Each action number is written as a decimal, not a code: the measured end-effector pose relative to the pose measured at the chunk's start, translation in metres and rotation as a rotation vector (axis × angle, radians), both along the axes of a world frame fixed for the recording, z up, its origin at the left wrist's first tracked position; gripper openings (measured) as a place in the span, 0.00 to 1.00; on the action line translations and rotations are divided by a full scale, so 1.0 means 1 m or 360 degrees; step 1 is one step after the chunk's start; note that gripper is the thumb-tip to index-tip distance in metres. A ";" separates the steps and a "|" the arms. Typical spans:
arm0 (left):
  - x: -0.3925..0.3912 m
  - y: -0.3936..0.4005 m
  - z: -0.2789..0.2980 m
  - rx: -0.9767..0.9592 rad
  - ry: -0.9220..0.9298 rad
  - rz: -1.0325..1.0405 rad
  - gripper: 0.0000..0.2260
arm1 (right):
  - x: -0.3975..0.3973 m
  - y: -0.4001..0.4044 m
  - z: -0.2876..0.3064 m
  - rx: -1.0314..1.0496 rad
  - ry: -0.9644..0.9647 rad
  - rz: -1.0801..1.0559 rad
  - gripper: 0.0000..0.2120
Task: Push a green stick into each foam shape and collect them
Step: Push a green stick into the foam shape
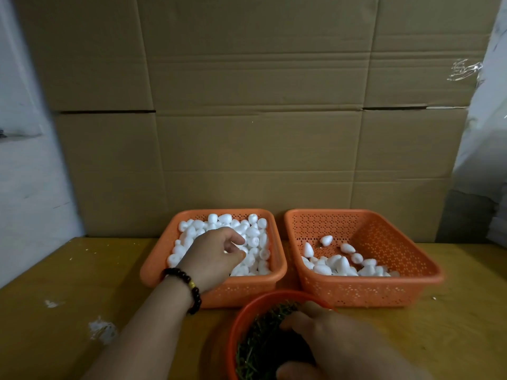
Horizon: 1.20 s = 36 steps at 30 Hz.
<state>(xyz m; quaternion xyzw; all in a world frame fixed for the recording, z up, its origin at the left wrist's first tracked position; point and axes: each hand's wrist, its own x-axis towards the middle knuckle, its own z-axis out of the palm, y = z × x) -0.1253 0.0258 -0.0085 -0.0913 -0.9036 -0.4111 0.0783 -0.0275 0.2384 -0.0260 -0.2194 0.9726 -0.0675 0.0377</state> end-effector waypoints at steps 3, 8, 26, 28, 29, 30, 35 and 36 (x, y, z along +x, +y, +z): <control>-0.016 0.005 0.001 -0.0500 -0.0103 -0.0056 0.10 | -0.001 -0.001 -0.013 0.0122 -0.0013 0.0057 0.35; -0.037 0.009 0.000 -0.0842 -0.0491 -0.0131 0.14 | -0.001 -0.005 -0.017 0.0125 -0.0017 0.0104 0.28; -0.053 0.006 -0.003 -0.0868 -0.0499 -0.0185 0.10 | -0.003 -0.013 -0.010 -0.0032 -0.0037 0.0096 0.11; -0.048 0.002 -0.001 -0.0623 -0.0450 -0.0165 0.07 | -0.004 -0.011 -0.010 -0.0082 -0.0031 0.0087 0.09; -0.045 0.001 0.000 -0.0479 -0.0422 -0.0169 0.07 | -0.004 -0.011 -0.010 -0.0104 -0.0029 0.0082 0.09; -0.040 0.000 0.001 -0.0332 -0.0394 -0.0167 0.07 | -0.004 -0.010 -0.010 -0.0122 -0.0024 0.0076 0.09; -0.009 0.002 -0.001 0.0551 -0.0196 -0.0078 0.12 | -0.004 -0.008 -0.009 -0.0182 -0.0018 0.0054 0.08; -0.002 0.003 -0.002 0.0675 -0.0143 -0.0071 0.13 | -0.004 -0.007 -0.008 -0.0195 -0.0018 0.0049 0.08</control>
